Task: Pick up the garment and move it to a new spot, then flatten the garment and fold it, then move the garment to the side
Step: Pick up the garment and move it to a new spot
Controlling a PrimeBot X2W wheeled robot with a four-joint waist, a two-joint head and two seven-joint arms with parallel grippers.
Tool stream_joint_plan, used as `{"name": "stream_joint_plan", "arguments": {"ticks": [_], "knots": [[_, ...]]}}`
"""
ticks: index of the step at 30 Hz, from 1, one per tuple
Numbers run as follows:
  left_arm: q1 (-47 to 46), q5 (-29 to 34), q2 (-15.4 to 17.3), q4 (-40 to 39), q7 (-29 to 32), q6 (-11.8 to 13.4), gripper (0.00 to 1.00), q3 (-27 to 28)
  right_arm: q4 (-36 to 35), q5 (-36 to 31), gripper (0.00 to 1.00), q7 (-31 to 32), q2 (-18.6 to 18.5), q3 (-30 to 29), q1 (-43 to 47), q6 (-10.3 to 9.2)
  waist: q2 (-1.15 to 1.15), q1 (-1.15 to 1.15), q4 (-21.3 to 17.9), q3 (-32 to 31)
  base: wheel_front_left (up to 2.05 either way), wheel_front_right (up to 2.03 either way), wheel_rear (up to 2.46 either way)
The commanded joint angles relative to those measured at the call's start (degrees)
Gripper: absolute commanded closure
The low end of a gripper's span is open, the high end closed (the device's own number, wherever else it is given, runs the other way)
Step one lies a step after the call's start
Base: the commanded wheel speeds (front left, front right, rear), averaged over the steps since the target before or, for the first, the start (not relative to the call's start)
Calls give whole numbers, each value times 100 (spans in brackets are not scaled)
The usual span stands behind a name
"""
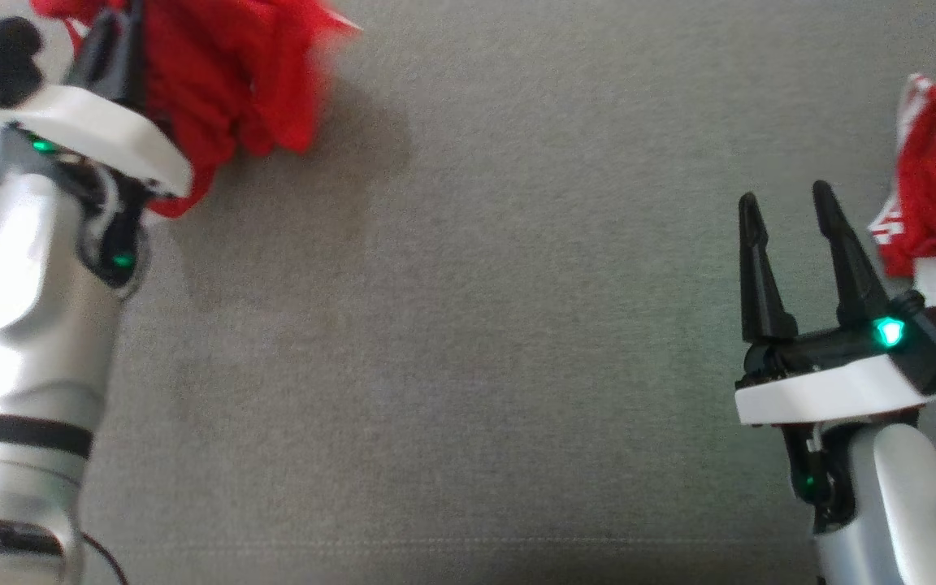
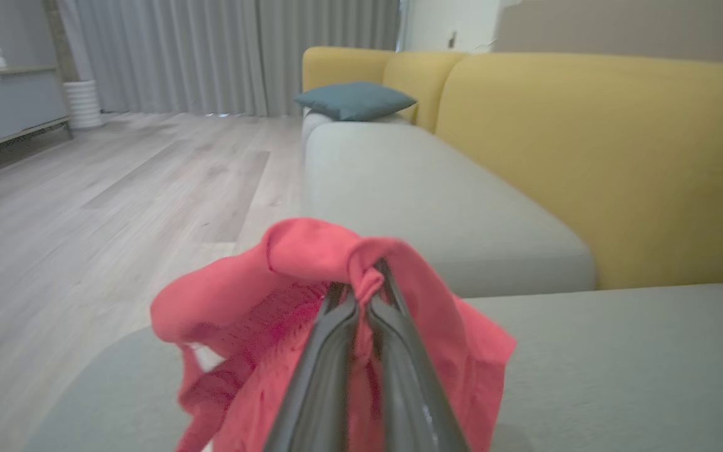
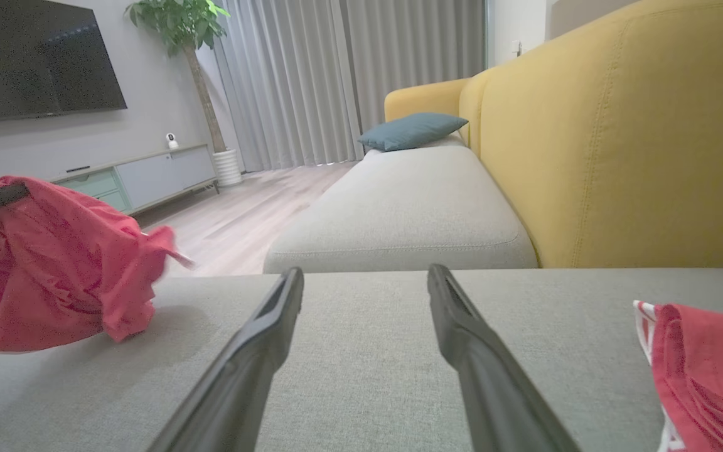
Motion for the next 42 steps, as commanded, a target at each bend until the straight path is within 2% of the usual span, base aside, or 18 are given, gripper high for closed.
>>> {"name": "stream_joint_plan", "arguments": {"ticks": [1,6,15,20,28,29,30,31,34,42], "knots": [[-29,-39,90,-516,-65,43,100,171,-102,62,0,-100,37,173,-12,19,0,0,-295,-394,0,0,0],[249,-90,-202,-1167,-63,179,100,106,-28,111,0,-145,38,173,0,19,0,0,-457,-635,0,0,0],[798,-119,-937,-2141,87,622,100,-266,-52,181,0,-160,38,201,-62,19,0,0,-818,-690,0,0,0],[957,-181,-1226,-2274,62,862,100,-471,-22,250,0,-223,39,261,-124,19,0,0,-1082,-570,0,0,0],[1115,-107,-1351,-1791,-25,1209,100,-856,126,380,0,-371,39,385,-210,19,0,0,-1391,-414,0,0,0],[1114,-108,-1355,-1701,-36,1241,65,-850,144,391,0,-385,39,395,-210,19,0,0,-1408,-406,0,0,0],[1106,-98,-1357,-1622,-45,1268,14,-838,162,399,0,-395,39,402,-210,19,0,0,-1421,-398,0,0,0],[1096,-82,-1358,-1544,-53,1292,0,-820,180,402,0,-404,39,409,-210,19,0,0,-1431,-392,0,0,0],[1057,-11,-1338,-1427,-67,1323,0,-612,237,395,0,-413,39,444,-216,19,0,0,-1414,-375,0,0,0],[1327,304,-1086,-2043,-70,1247,0,-3,312,359,0,-396,39,424,-159,19,0,0,-1077,-479,0,0,0]]}}
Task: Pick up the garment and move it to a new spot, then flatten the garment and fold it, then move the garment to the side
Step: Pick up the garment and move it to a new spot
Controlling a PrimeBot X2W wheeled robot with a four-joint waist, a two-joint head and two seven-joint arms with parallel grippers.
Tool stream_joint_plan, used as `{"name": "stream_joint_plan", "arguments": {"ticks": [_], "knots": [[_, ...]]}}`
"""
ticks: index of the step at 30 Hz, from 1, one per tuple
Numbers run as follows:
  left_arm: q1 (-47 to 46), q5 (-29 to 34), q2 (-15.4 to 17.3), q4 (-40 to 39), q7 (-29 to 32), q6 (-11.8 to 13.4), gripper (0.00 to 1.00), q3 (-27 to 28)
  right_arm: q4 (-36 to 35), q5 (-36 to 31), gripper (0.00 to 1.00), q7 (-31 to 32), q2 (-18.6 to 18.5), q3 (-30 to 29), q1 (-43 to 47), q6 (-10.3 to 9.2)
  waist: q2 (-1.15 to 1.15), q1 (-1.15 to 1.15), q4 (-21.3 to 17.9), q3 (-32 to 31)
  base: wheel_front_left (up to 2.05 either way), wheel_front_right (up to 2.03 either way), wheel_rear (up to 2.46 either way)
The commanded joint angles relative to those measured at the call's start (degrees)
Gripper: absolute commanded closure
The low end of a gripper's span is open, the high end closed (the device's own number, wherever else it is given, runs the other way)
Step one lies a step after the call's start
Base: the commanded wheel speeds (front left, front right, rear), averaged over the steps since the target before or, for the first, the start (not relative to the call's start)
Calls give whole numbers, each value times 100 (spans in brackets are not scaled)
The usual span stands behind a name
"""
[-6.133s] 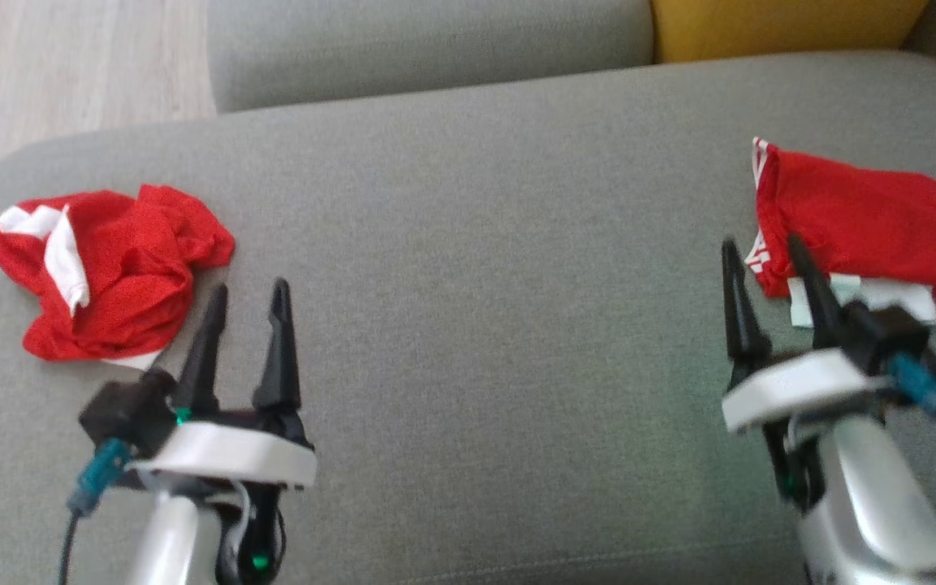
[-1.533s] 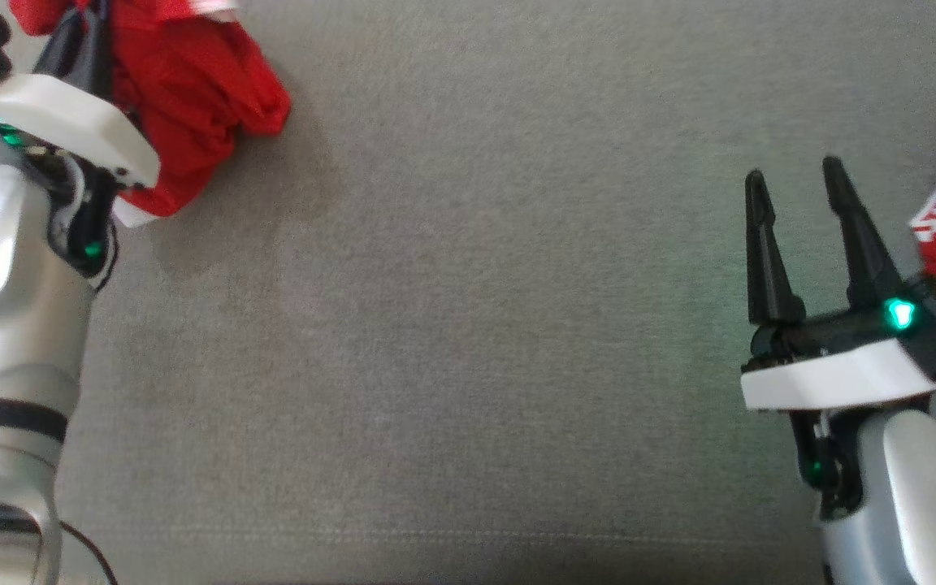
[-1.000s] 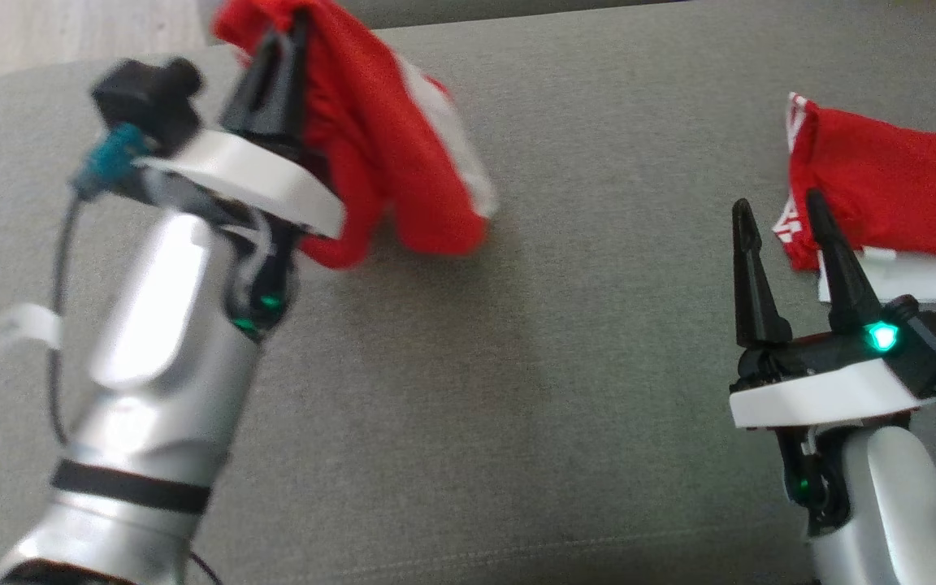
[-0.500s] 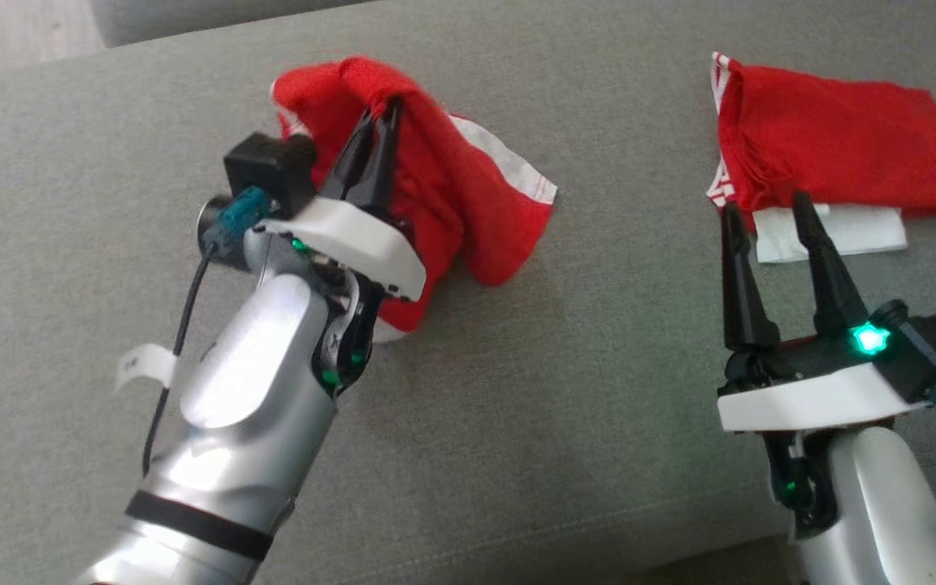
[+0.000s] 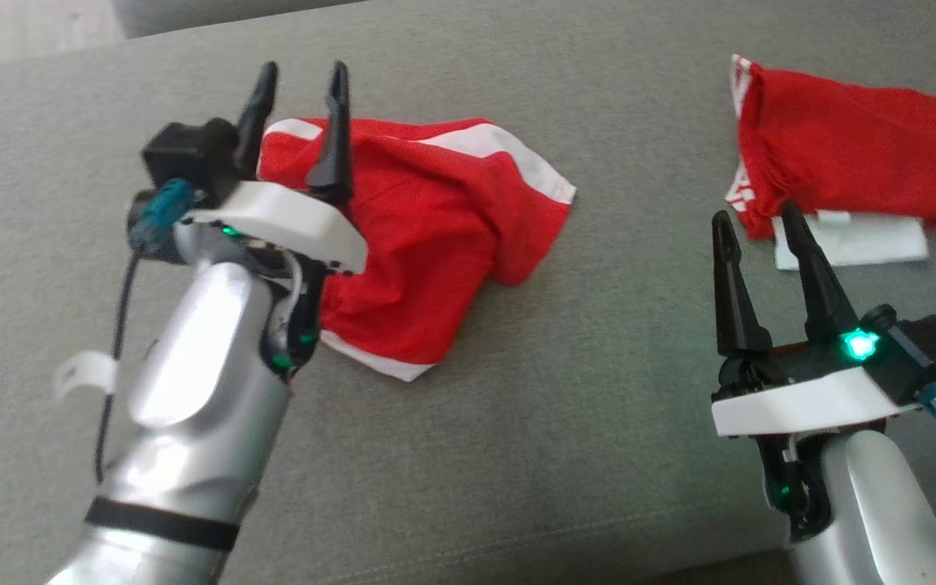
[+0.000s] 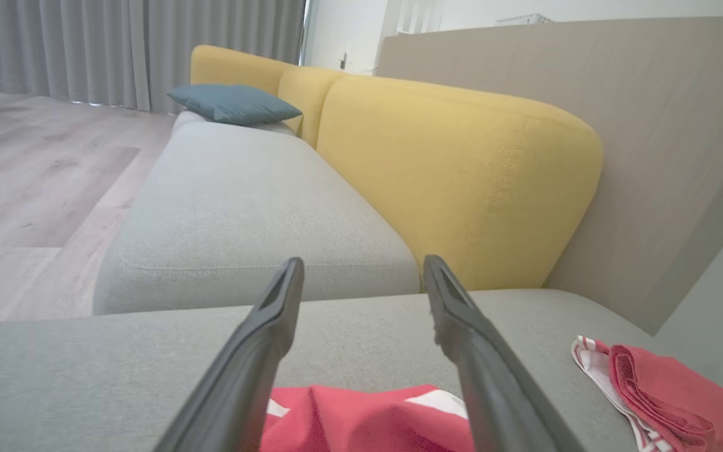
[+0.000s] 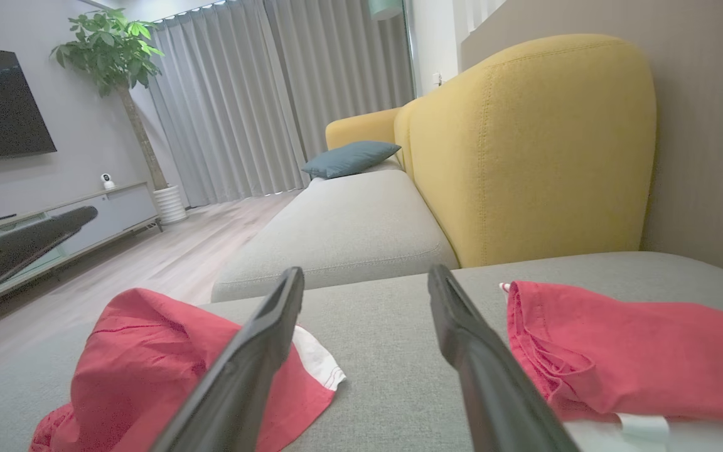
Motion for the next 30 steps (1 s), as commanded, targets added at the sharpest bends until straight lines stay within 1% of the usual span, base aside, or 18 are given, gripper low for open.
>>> {"name": "stream_joint_plan", "arguments": {"ticks": [1,3,11,18,23,26,30], "knots": [[-12,93,218,-325,-69,-12,0,275,-158,-26,0,-15,10,107,-164,19,0,0,148,-61,0,0,0],[58,124,254,-427,-69,-19,0,346,-146,-35,0,-8,10,103,-154,19,0,0,204,-87,0,0,0],[732,306,537,-1039,-69,-85,0,698,-100,-66,0,48,10,76,-54,19,0,0,643,-323,0,0,0],[1436,387,661,-1412,-69,-70,0,918,-81,-58,0,77,10,59,37,19,0,0,861,-503,0,0,0],[2015,553,639,-1691,-70,-96,0,1011,-39,-62,0,90,10,38,127,19,0,0,942,-641,0,0,0],[2341,650,560,-1843,-70,-159,0,1066,-25,-53,0,101,10,38,164,19,0,0,959,-695,0,0,0],[2645,692,378,-2020,-70,-175,0,1248,-2,-61,0,109,10,33,200,19,0,0,970,-755,0,0,0]]}}
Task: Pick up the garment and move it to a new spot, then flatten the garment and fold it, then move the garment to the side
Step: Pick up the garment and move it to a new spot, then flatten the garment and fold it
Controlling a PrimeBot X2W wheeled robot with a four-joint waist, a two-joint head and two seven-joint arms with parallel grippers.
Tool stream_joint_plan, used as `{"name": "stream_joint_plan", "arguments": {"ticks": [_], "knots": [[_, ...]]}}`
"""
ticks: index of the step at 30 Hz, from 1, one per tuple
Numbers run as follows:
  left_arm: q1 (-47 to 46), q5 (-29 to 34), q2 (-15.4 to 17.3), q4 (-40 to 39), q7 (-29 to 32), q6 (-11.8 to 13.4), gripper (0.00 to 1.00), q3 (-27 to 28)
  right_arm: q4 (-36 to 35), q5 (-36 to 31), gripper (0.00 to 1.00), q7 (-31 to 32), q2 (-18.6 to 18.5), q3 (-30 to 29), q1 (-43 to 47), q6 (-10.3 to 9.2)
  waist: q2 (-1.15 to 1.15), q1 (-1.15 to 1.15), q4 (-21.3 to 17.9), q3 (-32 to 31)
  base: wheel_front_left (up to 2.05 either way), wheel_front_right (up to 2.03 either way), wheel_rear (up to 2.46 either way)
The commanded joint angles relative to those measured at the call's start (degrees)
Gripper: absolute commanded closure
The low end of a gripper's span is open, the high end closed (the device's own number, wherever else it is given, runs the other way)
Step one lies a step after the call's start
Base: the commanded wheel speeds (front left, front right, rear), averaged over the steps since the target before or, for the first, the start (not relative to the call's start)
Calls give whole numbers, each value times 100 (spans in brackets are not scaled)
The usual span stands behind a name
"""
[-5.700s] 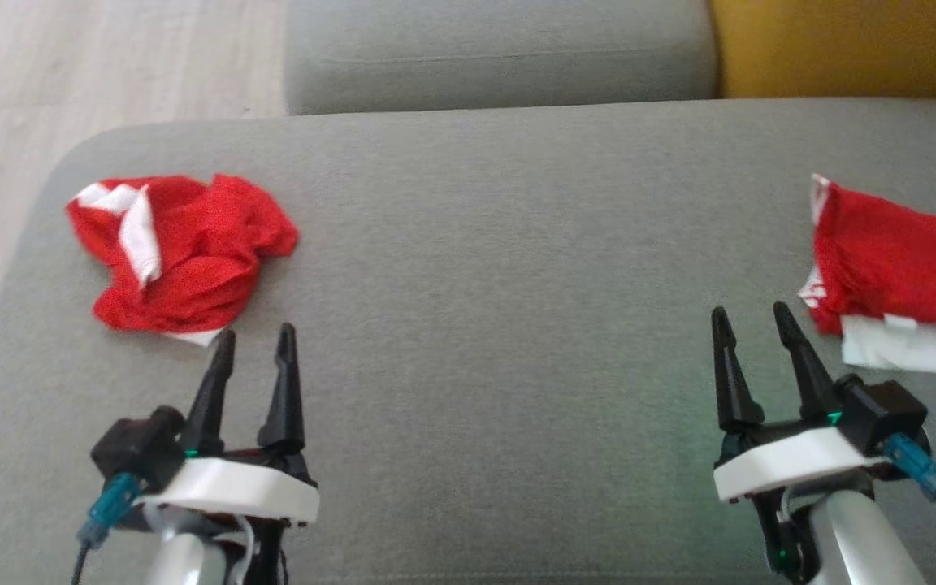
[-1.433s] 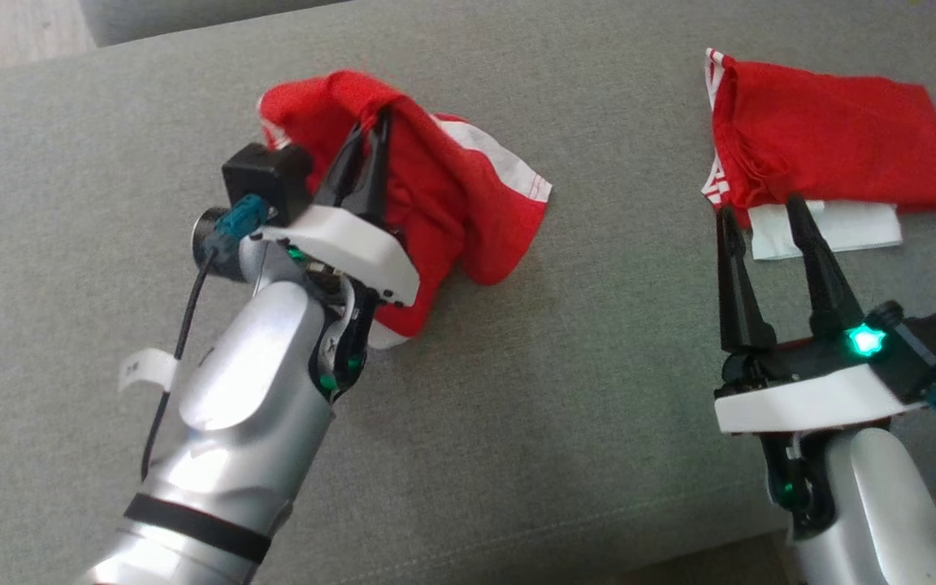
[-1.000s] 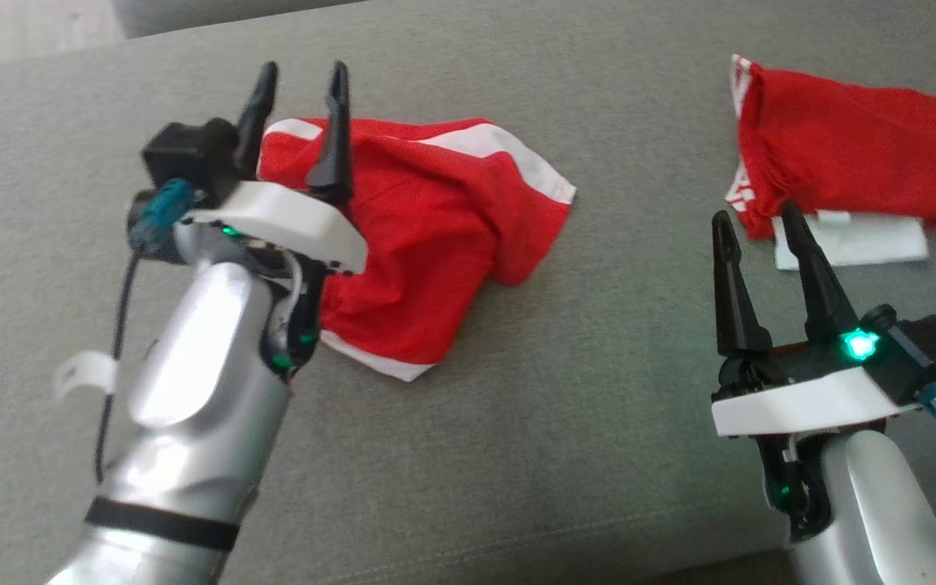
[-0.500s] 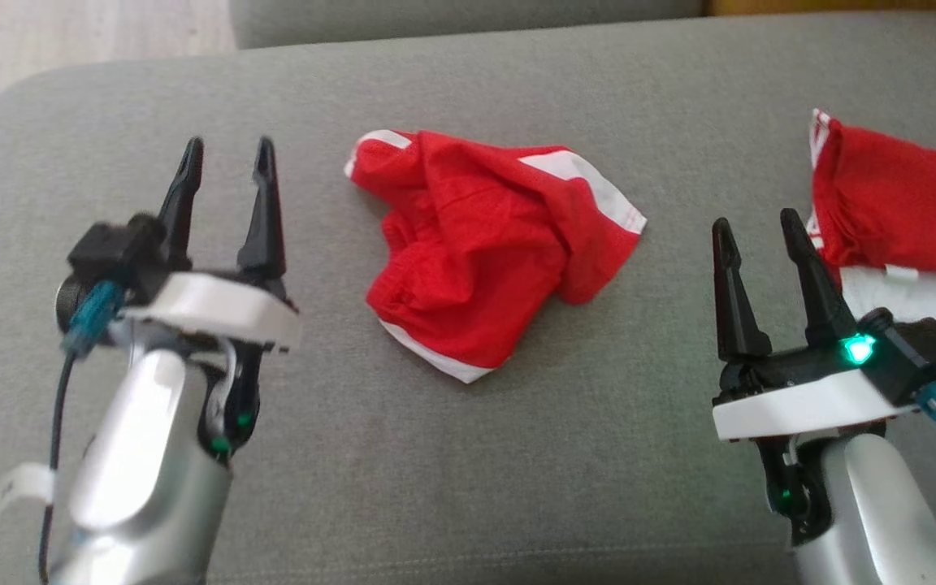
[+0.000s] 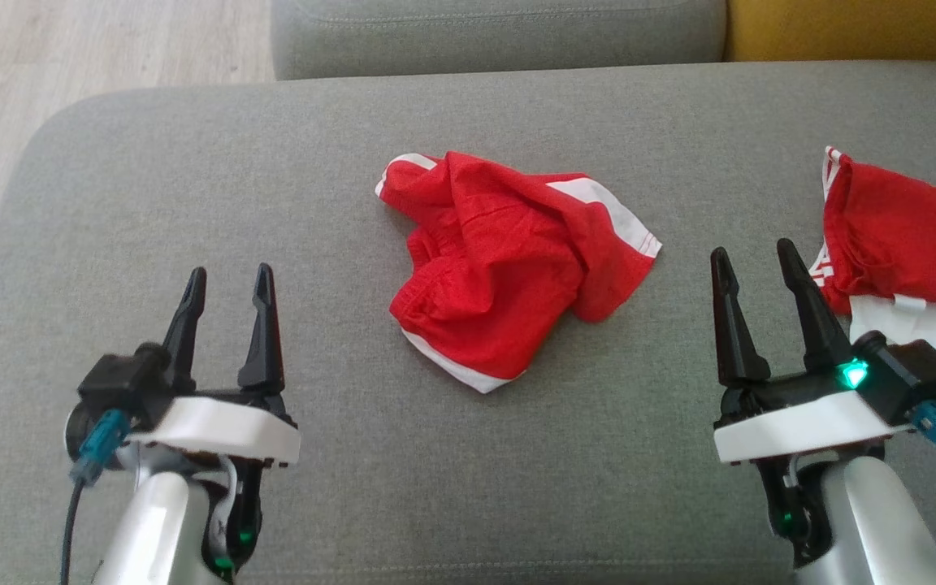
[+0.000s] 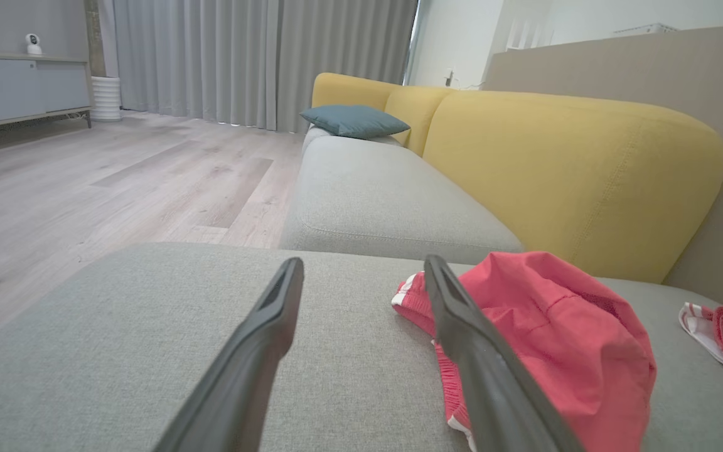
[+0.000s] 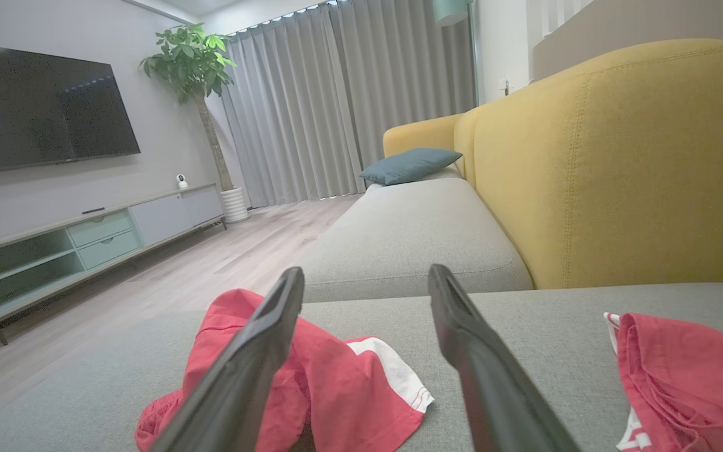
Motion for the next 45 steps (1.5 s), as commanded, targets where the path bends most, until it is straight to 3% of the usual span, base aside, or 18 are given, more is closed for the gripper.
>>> {"name": "stream_joint_plan", "arguments": {"ticks": [1,9,17,33,34,35,40,45], "knots": [[-155,48,1,-288,-29,-35,0,308,-159,-11,0,26,7,95,-70,19,0,0,5,-20,0,0,0],[-87,255,-243,-419,-29,-217,0,444,-55,9,0,137,7,-35,-89,19,0,0,93,128,0,0,0],[-267,352,-361,-317,-29,-347,0,358,1015,46,0,368,7,-193,-744,19,0,0,314,555,0,0,0],[-668,392,-442,-171,-29,-378,0,154,4533,128,0,240,7,-677,-2914,19,0,0,830,1229,0,0,0],[-671,391,-443,-167,-29,-375,0,157,4676,175,58,207,7,-620,-2988,19,0,0,835,1230,0,0,0],[-672,391,-443,-163,-29,-370,0,163,4792,210,100,145,7,-556,-3050,19,0,0,832,1225,0,0,0],[-641,362,-445,-133,-29,-345,0,217,5068,263,100,-288,7,-261,-3291,19,0,0,717,1067,0,0,0],[-557,284,-446,-141,-29,-335,0,225,4806,-23,100,-488,7,-260,-3514,19,0,0,543,790,0,0,0]]}}
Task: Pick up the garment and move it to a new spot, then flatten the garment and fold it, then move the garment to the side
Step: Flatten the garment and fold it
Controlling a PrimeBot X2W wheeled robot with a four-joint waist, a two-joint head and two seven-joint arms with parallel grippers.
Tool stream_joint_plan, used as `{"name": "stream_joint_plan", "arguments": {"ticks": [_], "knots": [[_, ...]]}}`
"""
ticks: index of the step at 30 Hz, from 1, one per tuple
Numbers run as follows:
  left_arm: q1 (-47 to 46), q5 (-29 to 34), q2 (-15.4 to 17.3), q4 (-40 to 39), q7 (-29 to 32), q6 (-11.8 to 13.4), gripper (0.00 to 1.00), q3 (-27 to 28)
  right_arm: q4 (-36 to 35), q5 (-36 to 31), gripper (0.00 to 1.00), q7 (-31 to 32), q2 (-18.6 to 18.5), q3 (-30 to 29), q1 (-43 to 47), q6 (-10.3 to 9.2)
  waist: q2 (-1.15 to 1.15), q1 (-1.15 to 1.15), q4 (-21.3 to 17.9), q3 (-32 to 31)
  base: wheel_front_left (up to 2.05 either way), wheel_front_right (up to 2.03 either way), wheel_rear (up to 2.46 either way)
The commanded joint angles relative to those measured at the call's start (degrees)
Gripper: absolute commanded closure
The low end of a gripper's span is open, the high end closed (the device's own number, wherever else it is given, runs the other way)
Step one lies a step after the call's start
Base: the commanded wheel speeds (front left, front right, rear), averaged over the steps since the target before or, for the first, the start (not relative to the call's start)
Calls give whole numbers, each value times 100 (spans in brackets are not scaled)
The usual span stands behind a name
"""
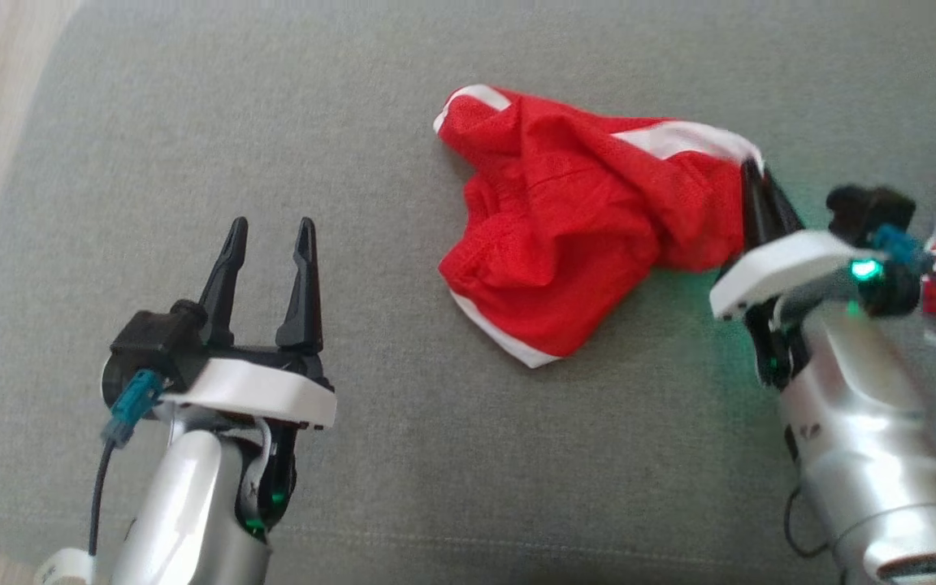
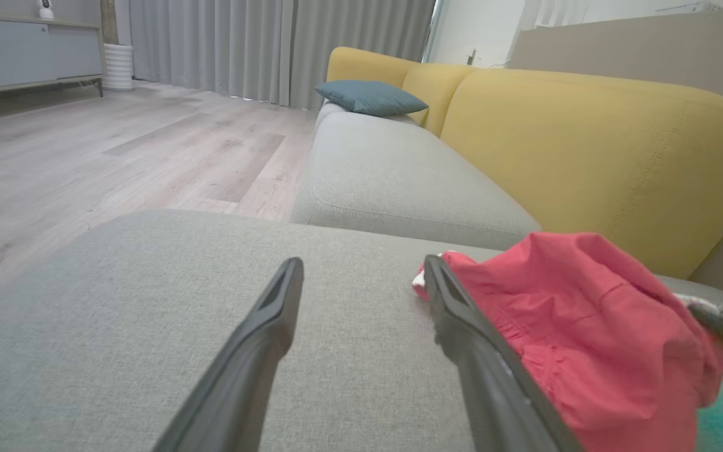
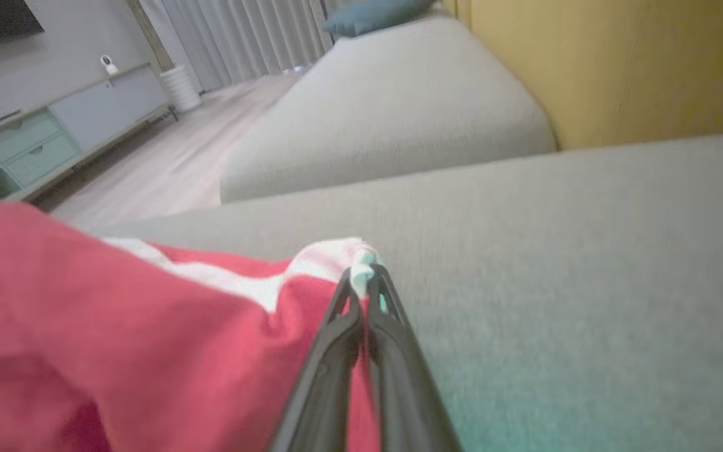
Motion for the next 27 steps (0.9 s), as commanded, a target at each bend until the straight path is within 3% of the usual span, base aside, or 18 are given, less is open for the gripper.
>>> {"name": "stream_joint_plan", "arguments": {"ticks": [1,8,14,27], "knots": [[-87,-37,45,-182,-29,22,0,170,-383,-153,100,-99,62,122,-329,19,0,0,-136,-209,0,0,0],[206,-186,45,-205,-29,81,0,146,-1574,-414,100,-104,-121,494,-689,19,0,0,-270,-810,0,0,0],[466,-248,45,-262,-29,119,0,186,-2558,-244,100,307,-279,993,-976,19,0,0,-238,-1155,0,0,0],[570,-250,45,-397,-29,146,0,189,-4031,-12,100,957,-312,1685,-802,19,0,0,-179,-1262,0,0,0]]}}
